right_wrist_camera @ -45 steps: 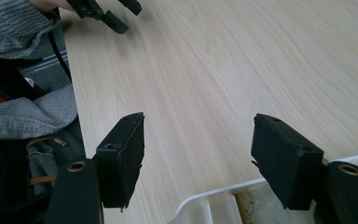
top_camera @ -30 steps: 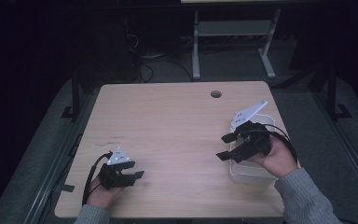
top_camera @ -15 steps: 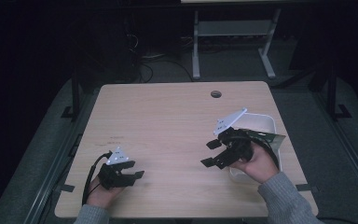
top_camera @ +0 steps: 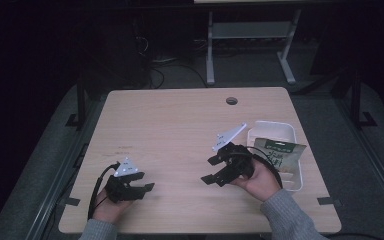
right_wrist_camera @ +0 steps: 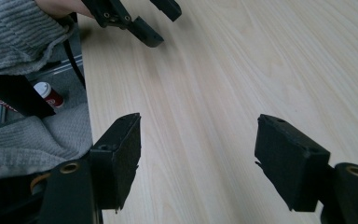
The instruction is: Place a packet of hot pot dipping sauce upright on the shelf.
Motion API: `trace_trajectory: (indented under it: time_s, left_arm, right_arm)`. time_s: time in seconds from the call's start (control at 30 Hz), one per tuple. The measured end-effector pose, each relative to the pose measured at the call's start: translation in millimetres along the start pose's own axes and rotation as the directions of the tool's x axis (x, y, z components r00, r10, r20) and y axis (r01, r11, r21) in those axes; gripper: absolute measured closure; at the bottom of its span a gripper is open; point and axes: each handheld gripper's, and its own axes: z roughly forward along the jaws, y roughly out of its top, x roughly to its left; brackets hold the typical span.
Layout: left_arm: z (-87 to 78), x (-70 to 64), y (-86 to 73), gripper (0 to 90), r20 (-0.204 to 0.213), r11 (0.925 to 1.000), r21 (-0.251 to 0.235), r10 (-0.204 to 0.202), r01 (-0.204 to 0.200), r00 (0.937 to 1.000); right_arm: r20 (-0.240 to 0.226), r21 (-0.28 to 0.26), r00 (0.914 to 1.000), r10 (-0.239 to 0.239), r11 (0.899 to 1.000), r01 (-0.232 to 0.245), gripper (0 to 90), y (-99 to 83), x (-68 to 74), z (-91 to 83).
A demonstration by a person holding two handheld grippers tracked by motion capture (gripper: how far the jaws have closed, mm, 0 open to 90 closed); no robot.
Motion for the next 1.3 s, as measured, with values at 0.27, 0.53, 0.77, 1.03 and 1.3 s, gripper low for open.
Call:
trace_trajectory:
  time_s: [0.27, 0.53, 0.77, 1.03, 1.3]
  left_arm:
    - [-0.3, 1.1, -0.4, 41.8, -0.003, 1.0000, 0.001, 0.001, -0.001, 1.0000]
    - [1.4, -1.6, 0.0, 39.5, -0.007, 0.9999, 0.007, 0.010, -0.010, 0.9999]
    - [1.4, -1.5, 0.9, 35.7, -0.001, 1.0000, -0.002, -0.006, 0.006, 1.0000]
    - [4.5, -3.0, 2.6, 30.9, 0.001, 1.0000, 0.005, 0.000, 0.000, 1.0000]
    - [10.4, -7.4, 4.8, 26.7, 0.004, 0.9997, 0.015, 0.018, -0.018, 0.9998]
  right_arm:
    - [-0.022, 0.001, 0.9997, -0.006, 1.000, 0.007, 30.1, -0.2, 5.8, 18.4]
    - [-0.044, 0.006, 0.9990, -0.014, 1.000, 0.014, 28.3, -10.2, 14.1, 40.4]
    - [-0.059, -0.002, 0.9982, -0.001, 1.000, 0.001, 27.4, -26.9, 20.4, 59.7]
    - [-0.057, -0.003, 0.9983, 0.015, 1.000, -0.016, 26.0, -50.4, 21.6, 77.5]
    - [-0.056, -0.015, 0.9984, 0.004, 1.000, -0.004, 25.4, -61.0, 23.4, 92.8]
